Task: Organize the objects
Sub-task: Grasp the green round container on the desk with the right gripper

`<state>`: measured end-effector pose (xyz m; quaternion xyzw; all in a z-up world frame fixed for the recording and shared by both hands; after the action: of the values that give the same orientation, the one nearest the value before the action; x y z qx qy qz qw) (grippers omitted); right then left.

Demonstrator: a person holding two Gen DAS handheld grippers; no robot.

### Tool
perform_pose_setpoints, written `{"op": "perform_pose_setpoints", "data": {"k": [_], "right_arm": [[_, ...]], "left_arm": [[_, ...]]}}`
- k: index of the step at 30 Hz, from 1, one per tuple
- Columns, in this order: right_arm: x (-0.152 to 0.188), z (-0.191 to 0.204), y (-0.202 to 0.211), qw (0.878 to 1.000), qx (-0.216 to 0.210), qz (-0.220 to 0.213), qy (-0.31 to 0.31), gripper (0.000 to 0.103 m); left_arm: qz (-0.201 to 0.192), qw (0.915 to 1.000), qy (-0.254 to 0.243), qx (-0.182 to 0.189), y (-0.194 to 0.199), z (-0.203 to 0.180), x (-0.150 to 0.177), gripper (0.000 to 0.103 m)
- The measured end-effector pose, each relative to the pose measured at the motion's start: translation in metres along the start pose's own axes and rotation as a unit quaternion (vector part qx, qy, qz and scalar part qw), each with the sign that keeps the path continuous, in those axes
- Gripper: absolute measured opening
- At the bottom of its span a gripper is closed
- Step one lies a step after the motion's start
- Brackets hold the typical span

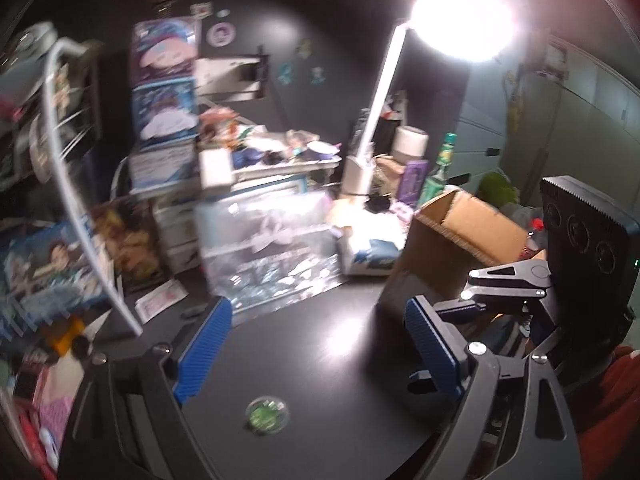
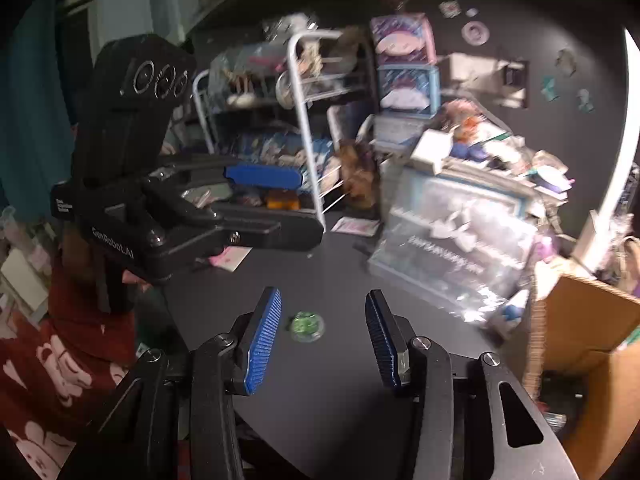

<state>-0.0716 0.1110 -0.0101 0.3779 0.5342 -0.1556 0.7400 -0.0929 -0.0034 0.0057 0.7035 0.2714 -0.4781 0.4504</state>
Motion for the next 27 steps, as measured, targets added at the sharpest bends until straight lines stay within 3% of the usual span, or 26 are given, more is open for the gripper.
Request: {"op": "perform_pose_setpoints", "data": {"k": [5, 13, 22, 27], "right_arm": [[0.040, 0.020, -0.054, 0.999, -0.035, 0.040, 0.006, 0.040], [0.100, 0.021, -0.134, 0.994, -0.024, 0.098, 0.043, 0.040], [0.117, 0.029, -0.168, 0.986, -0.003, 0.123, 0.112, 0.039], [0.116, 0.029, -0.169, 0.985, 0.007, 0.123, 0.124, 0.032]], "left_arm": [[0.014, 0.9994, 0.004, -0.030, 0.006, 0.026, 0.046, 0.087], [0.026, 0.9978, 0.019, -0.059, 0.016, 0.058, 0.092, 0.087], [0.029, 0.9963, 0.049, -0.065, 0.020, 0.076, 0.106, 0.087], [0.034, 0.9959, 0.053, -0.064, 0.017, 0.079, 0.107, 0.087]]}}
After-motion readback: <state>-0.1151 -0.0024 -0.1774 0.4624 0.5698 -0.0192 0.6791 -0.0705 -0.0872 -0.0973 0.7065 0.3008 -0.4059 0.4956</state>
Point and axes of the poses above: each gripper's, at about its wrist camera, not at the fingertips, and y roughly against the way its jaws point, z to its left, x to its underside, the point moved 6 cm from there along -y, roughly the way its jaws point, and after that the axes turned 15 degrees about -z, right-handed, at the moved point
